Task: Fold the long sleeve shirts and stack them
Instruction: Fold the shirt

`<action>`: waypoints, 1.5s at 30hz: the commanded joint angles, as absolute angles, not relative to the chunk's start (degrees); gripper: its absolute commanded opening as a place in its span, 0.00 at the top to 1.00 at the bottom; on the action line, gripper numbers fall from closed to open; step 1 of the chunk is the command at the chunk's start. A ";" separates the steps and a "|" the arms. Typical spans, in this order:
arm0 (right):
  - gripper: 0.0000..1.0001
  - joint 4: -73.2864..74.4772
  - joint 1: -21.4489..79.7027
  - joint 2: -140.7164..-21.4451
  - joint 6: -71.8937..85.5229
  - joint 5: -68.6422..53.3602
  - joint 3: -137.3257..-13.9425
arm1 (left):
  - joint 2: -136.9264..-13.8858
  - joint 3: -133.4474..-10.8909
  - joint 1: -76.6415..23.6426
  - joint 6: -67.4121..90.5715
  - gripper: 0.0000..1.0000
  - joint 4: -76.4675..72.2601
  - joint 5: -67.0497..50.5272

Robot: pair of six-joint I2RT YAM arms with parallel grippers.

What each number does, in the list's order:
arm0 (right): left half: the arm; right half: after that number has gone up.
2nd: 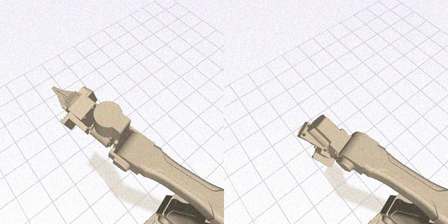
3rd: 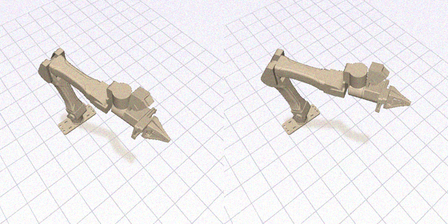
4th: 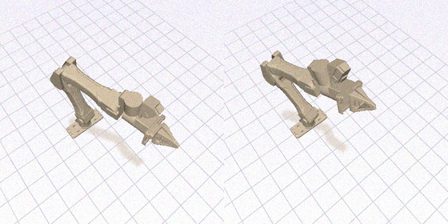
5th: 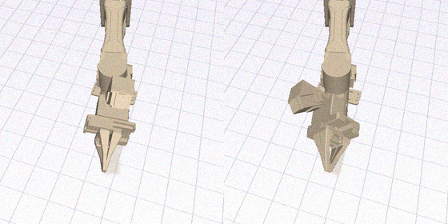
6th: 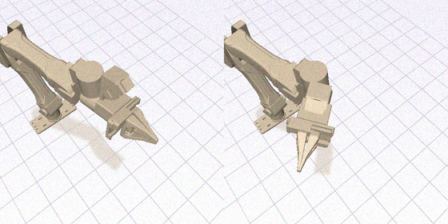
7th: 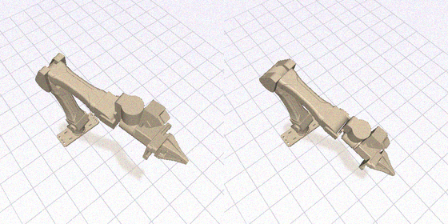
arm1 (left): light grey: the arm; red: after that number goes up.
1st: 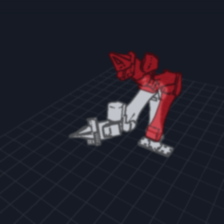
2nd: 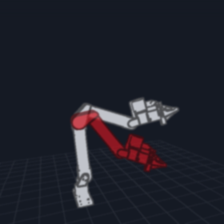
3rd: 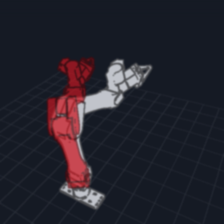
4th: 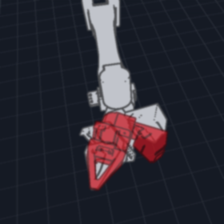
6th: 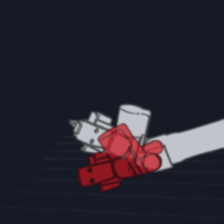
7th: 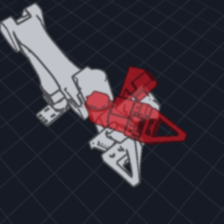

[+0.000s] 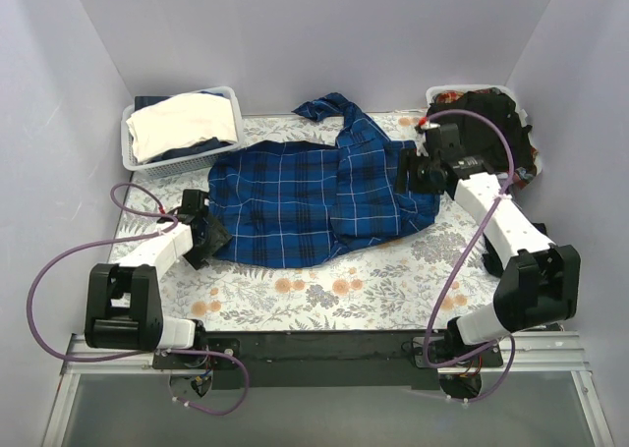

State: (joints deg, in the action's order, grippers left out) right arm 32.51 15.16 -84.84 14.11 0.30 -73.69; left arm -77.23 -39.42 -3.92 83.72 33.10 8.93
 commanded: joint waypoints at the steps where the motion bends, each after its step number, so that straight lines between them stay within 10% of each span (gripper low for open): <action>1: 0.29 25.61 12.57 -83.49 10.46 0.53 -65.58 | -80.59 -40.87 -2.64 82.01 0.30 30.77 7.57; 23: 0.45 37.61 9.40 -88.16 13.01 -5.27 -59.68 | -79.10 -40.34 3.78 79.19 0.34 32.60 7.38; 33: 0.98 39.81 9.41 -88.32 12.83 -8.70 -54.67 | -76.91 -41.39 5.10 78.22 0.32 34.89 7.82; 45: 0.99 44.38 6.07 -82.02 16.26 -2.99 -51.42 | -76.20 -37.63 5.18 79.89 0.49 30.86 -2.87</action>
